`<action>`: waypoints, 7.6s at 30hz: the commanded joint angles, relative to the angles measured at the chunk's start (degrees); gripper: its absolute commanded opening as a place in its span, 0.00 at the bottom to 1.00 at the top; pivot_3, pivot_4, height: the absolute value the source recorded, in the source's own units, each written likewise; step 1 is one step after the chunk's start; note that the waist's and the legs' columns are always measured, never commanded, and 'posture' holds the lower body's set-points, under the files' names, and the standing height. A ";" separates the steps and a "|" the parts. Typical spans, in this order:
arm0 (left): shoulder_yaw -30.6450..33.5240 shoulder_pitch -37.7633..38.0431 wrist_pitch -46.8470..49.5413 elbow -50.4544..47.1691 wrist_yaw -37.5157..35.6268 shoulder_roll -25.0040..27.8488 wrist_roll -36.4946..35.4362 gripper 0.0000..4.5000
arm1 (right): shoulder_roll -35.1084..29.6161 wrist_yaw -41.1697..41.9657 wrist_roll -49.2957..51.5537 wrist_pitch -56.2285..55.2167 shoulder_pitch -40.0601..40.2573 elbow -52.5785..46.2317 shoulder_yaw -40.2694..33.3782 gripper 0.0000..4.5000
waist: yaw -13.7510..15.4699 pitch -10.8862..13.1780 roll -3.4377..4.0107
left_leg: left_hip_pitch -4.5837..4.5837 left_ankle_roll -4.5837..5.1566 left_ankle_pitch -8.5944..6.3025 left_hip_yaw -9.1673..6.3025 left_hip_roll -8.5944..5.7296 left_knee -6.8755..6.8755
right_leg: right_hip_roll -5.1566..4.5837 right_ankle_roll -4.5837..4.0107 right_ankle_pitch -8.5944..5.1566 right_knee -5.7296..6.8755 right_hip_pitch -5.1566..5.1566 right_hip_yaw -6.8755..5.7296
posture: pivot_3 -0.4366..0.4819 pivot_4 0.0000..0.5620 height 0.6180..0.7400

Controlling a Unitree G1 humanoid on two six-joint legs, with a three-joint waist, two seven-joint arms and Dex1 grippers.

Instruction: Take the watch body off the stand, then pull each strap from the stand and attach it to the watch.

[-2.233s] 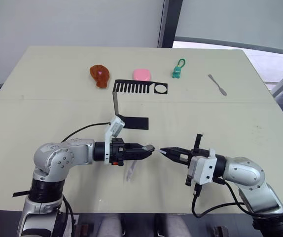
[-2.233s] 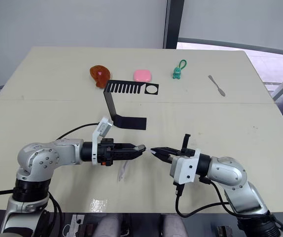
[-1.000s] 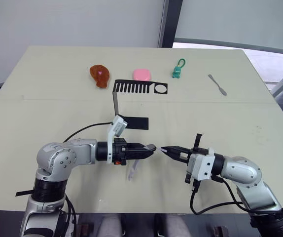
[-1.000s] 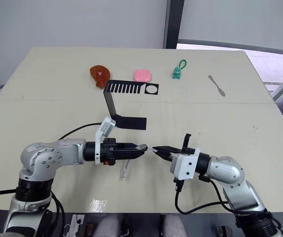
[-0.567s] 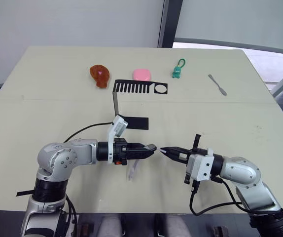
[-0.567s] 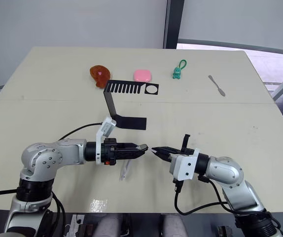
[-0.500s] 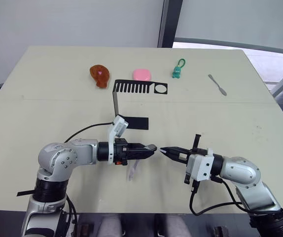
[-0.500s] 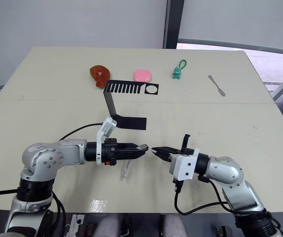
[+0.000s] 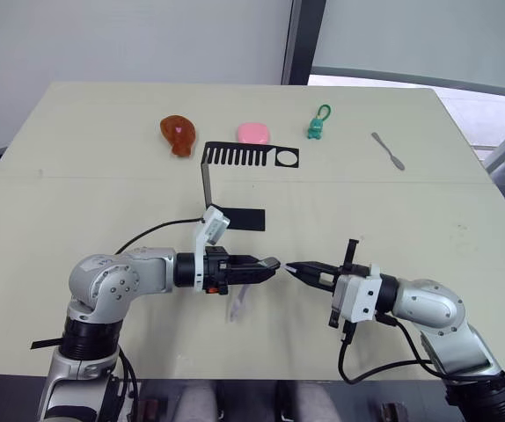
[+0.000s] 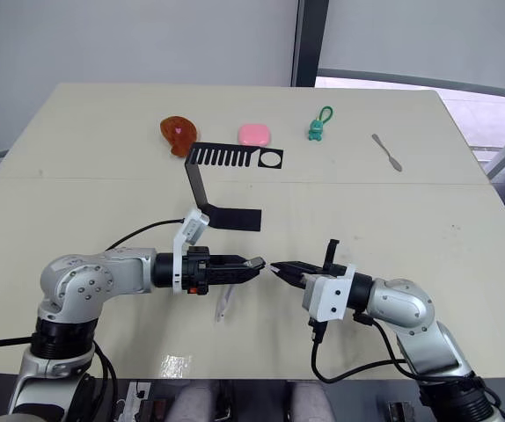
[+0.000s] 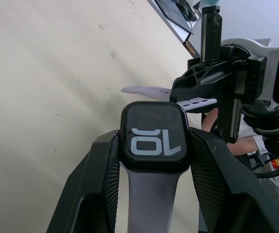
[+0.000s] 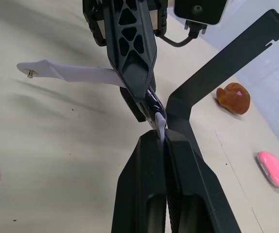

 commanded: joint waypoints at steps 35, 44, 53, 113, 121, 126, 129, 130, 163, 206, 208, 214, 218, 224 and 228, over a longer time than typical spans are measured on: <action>-1.45 -0.12 -0.30 -2.00 0.84 -1.53 -1.04 0.36 | 1.74 -1.46 -1.02 2.19 -2.18 -2.84 2.11 0.00 | -0.02 0.00 0.00 | 0.00 0.00 0.00 0.00 0.00 0.00 | 0.00 0.00 0.00 0.00 0.00 0.00 | 0.48 0.27 1.00; -1.61 -0.18 -0.11 -2.09 0.96 -1.63 -0.98 0.36 | 1.97 -1.07 -1.67 2.08 -2.78 -3.02 2.78 0.00 | -0.01 0.00 0.00 | 0.00 0.00 0.00 0.00 0.00 0.00 | 0.00 0.00 0.00 0.00 0.00 -0.01 | 0.48 0.27 1.00; -2.19 0.11 0.16 -2.50 1.57 -1.83 -0.87 0.36 | 2.18 -0.87 -2.86 2.32 -3.44 -3.71 3.29 0.00 | -0.02 0.00 0.00 | 0.00 0.00 0.00 0.00 0.00 0.00 | 0.00 0.00 0.00 0.00 -0.01 0.00 | 0.48 0.27 1.00; -4.59 -0.88 0.13 -2.35 2.80 -3.52 2.03 0.36 | 4.15 -0.68 -6.91 9.16 -8.15 -4.79 6.32 0.00 | -0.03 0.00 0.00 | -0.01 -0.01 0.00 0.01 0.00 -0.01 | 0.00 0.00 0.00 0.00 -0.02 -0.01 | 0.48 0.27 1.00; -4.85 -1.09 0.04 -2.15 2.99 -3.59 2.16 0.36 | 4.10 -0.72 -7.05 10.31 -8.48 -5.02 6.75 0.00 | -0.02 0.00 0.00 | -0.01 0.00 0.00 0.01 0.00 -0.01 | -0.01 0.00 0.00 0.00 -0.03 -0.01 | 0.48 0.27 1.00; -5.00 -1.15 0.00 -2.10 2.98 -3.51 2.32 0.36 | 4.26 -0.85 -7.36 11.38 -8.36 -5.63 7.19 0.00 | -0.02 0.00 0.00 | -0.01 -0.01 0.00 0.01 0.00 -0.01 | -0.01 0.00 0.00 0.00 -0.03 -0.01 | 0.48 0.27 1.00; -5.05 -1.19 0.05 -2.09 3.01 -3.58 2.44 0.36 | 4.35 -0.94 -7.63 12.13 -8.40 -5.76 7.45 0.00 | -0.04 0.00 0.00 | -0.01 -0.01 0.00 0.02 0.00 -0.02 | 0.00 0.00 0.00 0.00 -0.04 0.00 | 0.48 0.27 1.00; -5.04 -1.20 0.06 -2.09 3.01 -3.62 2.50 0.36 | 4.38 -0.95 -7.70 12.31 -8.42 -5.77 7.51 0.00 | -0.04 0.00 0.00 | -0.01 -0.01 0.00 0.02 0.00 -0.02 | 0.00 0.00 0.00 0.00 -0.04 0.00 | 0.48 0.27 1.00; -4.73 -1.34 -0.37 -1.56 5.66 -5.25 5.08 0.36 | 5.94 -0.41 -9.69 14.57 -8.90 -7.56 8.75 0.00 | -0.02 0.00 0.00 | -0.08 -0.01 0.00 0.03 0.00 -0.01 | 0.00 0.00 0.00 0.01 -0.11 0.00 | 0.48 0.27 1.00; -5.01 -1.53 0.40 -1.60 7.50 -7.46 6.81 0.36 | 6.65 0.00 -11.59 13.98 -9.55 -6.91 9.57 0.00 | -0.02 0.00 0.00 | -0.08 -0.01 0.00 0.04 0.00 -0.01 | 0.00 0.00 0.00 0.01 -0.12 0.01 | 0.48 0.27 1.00; -5.04 -1.54 0.35 -1.62 7.36 -7.47 6.74 0.36 | 6.68 0.06 -11.54 14.04 -9.58 -6.77 9.62 0.00 | -0.02 0.00 0.00 | -0.08 -0.01 0.01 0.04 0.00 -0.01 | 0.00 0.00 0.00 0.01 -0.12 0.00 | 0.48 0.27 1.00; -5.11 -1.61 0.49 -1.77 7.11 -7.64 6.48 0.36 | 6.85 0.04 -11.80 13.98 -9.98 -6.07 9.85 0.00 | -0.03 0.00 0.00 | -0.08 -0.01 0.00 0.04 0.00 -0.01 | 0.00 0.00 0.00 0.01 -0.13 0.01 | 0.48 0.27 1.00; -5.16 -1.65 0.47 -1.74 7.08 -7.58 6.57 0.36 | 6.92 -0.01 -11.87 13.90 -10.18 -5.91 9.95 0.00 | -0.02 0.00 0.00 | -0.08 -0.01 0.00 0.04 0.00 -0.01 | 0.00 0.00 0.00 0.01 -0.13 0.01 | 0.48 0.27 1.00; -5.28 -1.73 0.42 -1.65 6.99 -7.67 6.75 0.36 | 7.25 -0.02 -11.88 13.74 -10.66 -5.36 10.30 0.00 | -0.03 0.00 0.00 | -0.08 -0.01 0.00 0.05 0.00 -0.01 | 0.00 0.00 0.00 0.01 -0.13 0.01 | 0.48 0.27 1.00; -5.28 -1.66 0.33 -1.60 6.88 -7.66 6.87 0.36 | 7.37 0.18 -11.81 13.46 -10.62 -4.92 10.50 0.00 | -0.02 0.00 0.00 | -0.08 -0.01 0.00 0.05 0.00 -0.01 | 0.00 0.00 0.00 0.01 -0.13 0.01 | 0.48 0.27 1.00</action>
